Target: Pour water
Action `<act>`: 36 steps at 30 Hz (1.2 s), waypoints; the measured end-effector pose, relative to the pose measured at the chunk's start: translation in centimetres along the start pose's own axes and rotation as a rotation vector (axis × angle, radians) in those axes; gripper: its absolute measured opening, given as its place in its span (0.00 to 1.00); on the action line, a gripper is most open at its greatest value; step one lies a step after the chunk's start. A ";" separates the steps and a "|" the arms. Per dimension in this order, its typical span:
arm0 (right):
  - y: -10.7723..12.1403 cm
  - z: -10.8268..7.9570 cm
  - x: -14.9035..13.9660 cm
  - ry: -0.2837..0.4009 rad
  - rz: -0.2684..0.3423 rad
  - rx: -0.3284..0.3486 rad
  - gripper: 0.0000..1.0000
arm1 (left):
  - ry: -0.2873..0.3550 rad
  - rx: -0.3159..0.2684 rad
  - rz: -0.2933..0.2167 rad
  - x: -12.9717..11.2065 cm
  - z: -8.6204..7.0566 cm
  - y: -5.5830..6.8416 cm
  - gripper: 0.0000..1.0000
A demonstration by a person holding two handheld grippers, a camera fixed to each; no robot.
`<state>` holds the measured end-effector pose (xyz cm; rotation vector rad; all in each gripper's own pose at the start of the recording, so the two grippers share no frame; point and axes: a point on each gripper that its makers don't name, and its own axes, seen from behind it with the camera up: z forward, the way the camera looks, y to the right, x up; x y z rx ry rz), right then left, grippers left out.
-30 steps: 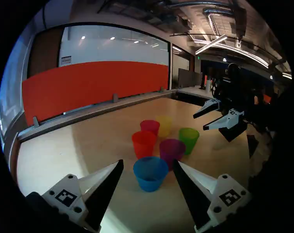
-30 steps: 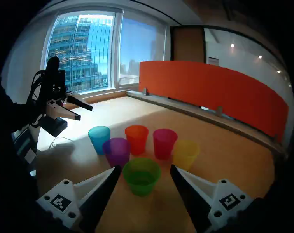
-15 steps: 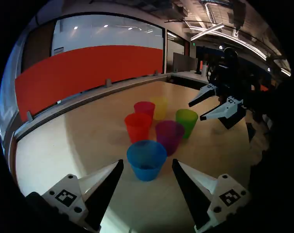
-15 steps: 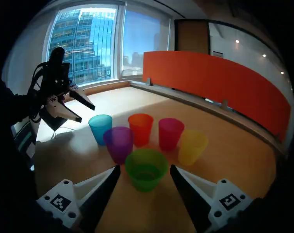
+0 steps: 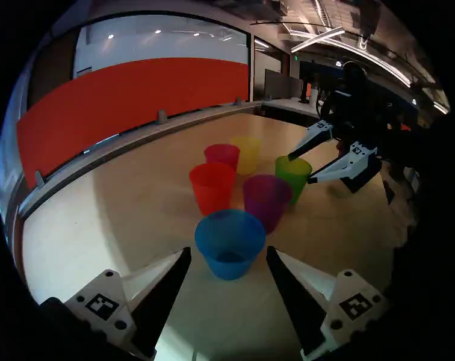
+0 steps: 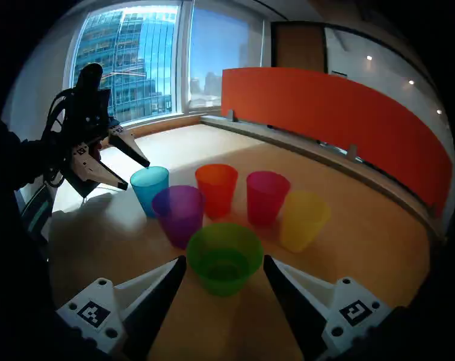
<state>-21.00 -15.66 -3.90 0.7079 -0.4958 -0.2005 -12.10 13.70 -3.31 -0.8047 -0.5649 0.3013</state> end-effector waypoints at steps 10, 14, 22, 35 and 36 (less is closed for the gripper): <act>0.0 1.3 -0.3 -0.020 -0.002 0.011 0.99 | -0.041 -0.026 0.014 -0.3 1.7 0.1 0.93; -0.1 1.8 -0.4 -0.027 0.000 0.015 0.99 | -0.044 -0.036 0.015 -0.2 2.4 0.1 0.93; 0.0 2.2 -0.5 -0.028 0.008 0.020 0.99 | -0.048 -0.056 0.007 0.0 3.2 0.3 0.93; 0.0 2.4 -0.5 -0.024 0.010 0.027 1.00 | -0.056 -0.059 0.010 -0.1 4.0 0.2 0.92; 0.0 2.5 -0.5 -0.024 0.010 0.027 1.00 | -0.057 -0.058 0.009 -0.1 4.1 0.2 0.91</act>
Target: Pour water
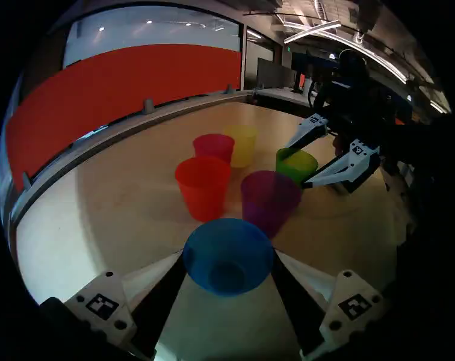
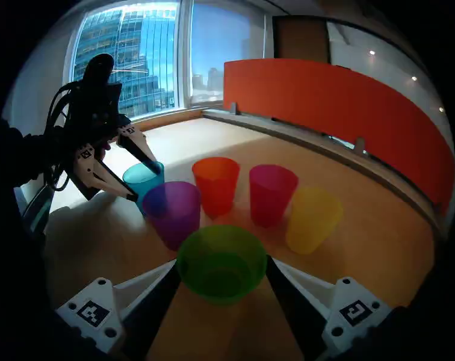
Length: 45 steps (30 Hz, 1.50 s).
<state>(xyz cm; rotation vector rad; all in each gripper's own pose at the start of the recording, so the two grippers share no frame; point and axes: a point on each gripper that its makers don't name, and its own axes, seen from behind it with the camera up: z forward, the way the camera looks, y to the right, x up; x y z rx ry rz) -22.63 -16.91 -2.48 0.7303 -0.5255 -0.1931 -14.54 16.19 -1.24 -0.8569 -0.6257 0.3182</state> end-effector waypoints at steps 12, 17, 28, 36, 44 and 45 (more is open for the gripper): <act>0.1 0.2 0.0 0.000 -0.005 -0.002 1.00 | 0.001 0.001 -0.010 0.1 0.1 0.0 0.89; 0.0 0.3 0.0 -0.005 0.000 0.001 0.92 | 0.007 0.008 -0.004 0.2 -0.1 -0.1 0.89; -0.3 -0.7 1.2 0.028 0.002 -0.008 0.91 | 0.055 0.022 -0.026 1.6 -1.3 -0.2 0.88; -0.5 -3.1 4.4 0.100 -0.015 -0.032 0.91 | 0.128 0.049 -0.024 4.3 -3.4 0.2 0.88; -1.1 -5.9 8.2 0.184 -0.041 -0.060 0.91 | 0.232 0.080 -0.014 7.9 -6.6 0.6 0.88; -1.1 -6.2 8.6 0.195 -0.044 -0.064 0.91 | 0.244 0.084 -0.013 8.3 -7.0 0.7 0.88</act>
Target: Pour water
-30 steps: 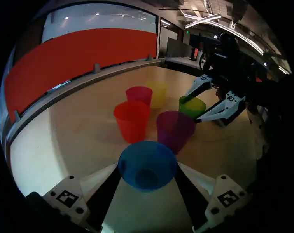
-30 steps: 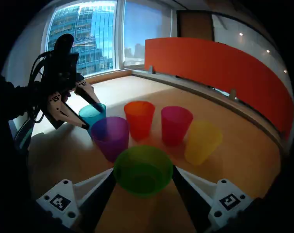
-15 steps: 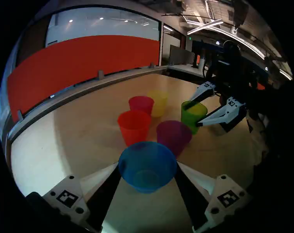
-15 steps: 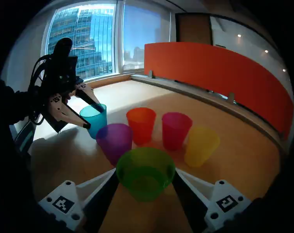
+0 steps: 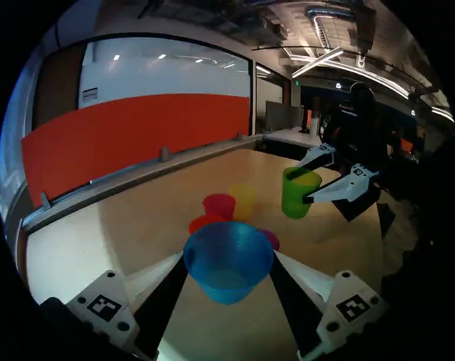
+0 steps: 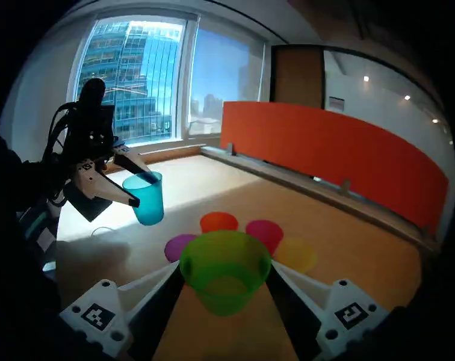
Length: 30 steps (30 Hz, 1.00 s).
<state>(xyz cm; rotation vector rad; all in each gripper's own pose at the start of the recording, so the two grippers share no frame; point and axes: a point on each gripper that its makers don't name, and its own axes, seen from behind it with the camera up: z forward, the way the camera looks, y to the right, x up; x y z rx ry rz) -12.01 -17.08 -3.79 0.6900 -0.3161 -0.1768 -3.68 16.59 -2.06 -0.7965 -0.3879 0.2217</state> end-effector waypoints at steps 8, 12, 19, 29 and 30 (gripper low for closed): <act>-0.6 -1.4 3.9 0.086 -0.017 -0.022 0.91 | 0.089 0.020 0.003 3.3 -1.9 0.7 0.89; -1.1 -1.9 5.3 0.116 -0.019 -0.025 0.91 | 0.132 0.024 0.001 4.7 -2.7 1.1 0.88; -1.6 -2.4 6.7 0.162 -0.010 -0.025 0.91 | 0.205 0.024 -0.009 7.1 -3.6 1.8 0.88; -1.9 -2.5 8.2 0.209 0.004 -0.027 0.91 | 0.281 0.013 -0.045 9.4 -4.1 2.4 0.89; -1.9 -2.5 8.3 0.212 0.004 -0.027 0.91 | 0.288 0.011 -0.047 9.6 -4.1 2.5 0.89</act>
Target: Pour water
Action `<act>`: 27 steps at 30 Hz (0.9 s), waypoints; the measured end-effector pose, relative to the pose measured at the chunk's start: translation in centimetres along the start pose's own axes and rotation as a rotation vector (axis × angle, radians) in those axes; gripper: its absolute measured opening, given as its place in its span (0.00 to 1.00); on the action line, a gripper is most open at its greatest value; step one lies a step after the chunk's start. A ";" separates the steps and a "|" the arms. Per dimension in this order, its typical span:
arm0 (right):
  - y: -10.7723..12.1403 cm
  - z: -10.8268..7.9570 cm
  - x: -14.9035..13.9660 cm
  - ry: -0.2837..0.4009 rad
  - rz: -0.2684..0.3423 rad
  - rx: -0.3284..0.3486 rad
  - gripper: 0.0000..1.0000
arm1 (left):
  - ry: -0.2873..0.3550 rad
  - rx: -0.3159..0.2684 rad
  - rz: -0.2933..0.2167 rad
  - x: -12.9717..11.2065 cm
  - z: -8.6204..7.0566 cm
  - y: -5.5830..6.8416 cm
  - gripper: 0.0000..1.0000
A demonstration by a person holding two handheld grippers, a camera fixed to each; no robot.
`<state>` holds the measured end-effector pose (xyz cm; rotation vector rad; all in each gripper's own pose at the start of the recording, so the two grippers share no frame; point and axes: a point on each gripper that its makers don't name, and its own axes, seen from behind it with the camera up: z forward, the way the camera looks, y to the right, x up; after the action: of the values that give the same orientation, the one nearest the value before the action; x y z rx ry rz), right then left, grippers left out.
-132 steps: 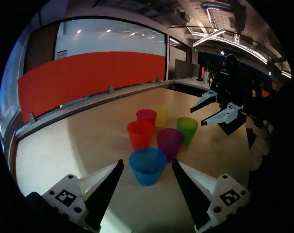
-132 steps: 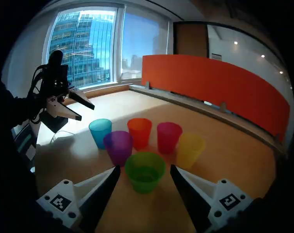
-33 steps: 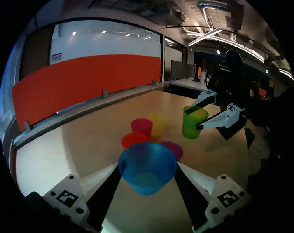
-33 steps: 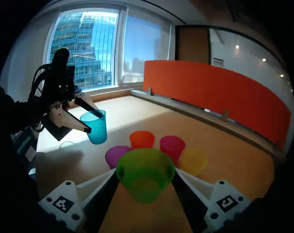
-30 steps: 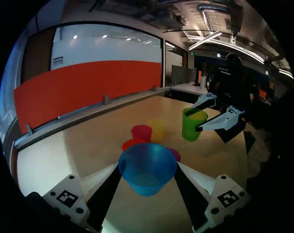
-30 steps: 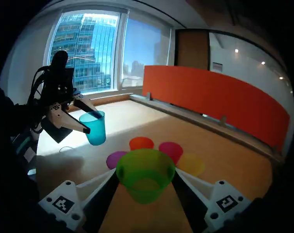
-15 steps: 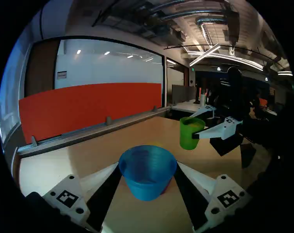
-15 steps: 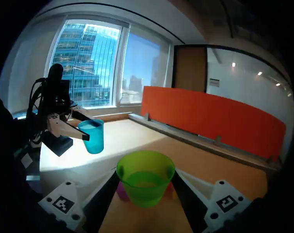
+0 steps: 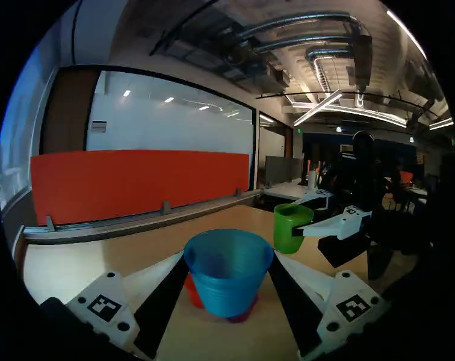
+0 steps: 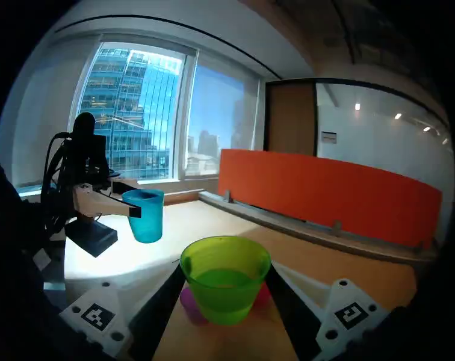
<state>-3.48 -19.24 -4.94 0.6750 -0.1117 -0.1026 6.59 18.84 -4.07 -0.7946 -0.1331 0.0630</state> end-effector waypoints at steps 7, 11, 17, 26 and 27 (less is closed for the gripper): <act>-0.2 0.2 0.4 0.012 0.002 0.003 0.91 | 0.018 -0.014 0.010 0.2 0.3 0.6 0.88; -0.1 0.4 0.4 0.012 0.002 0.003 0.91 | 0.019 -0.019 0.020 0.4 0.5 0.9 0.89; 0.0 0.6 0.6 0.014 0.003 0.006 0.91 | 0.013 -0.023 0.027 0.3 0.7 1.1 0.88; 0.3 0.9 1.9 0.021 -0.031 0.010 0.91 | 0.004 -0.024 0.026 -0.3 1.0 0.9 0.88; 0.3 0.9 2.1 0.022 -0.037 0.011 0.91 | 0.003 -0.025 0.026 -0.4 1.0 0.9 0.88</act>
<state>-1.55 -19.83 -3.85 0.6894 -0.0782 -0.1302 6.07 20.19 -4.06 -0.8214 -0.1210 0.0849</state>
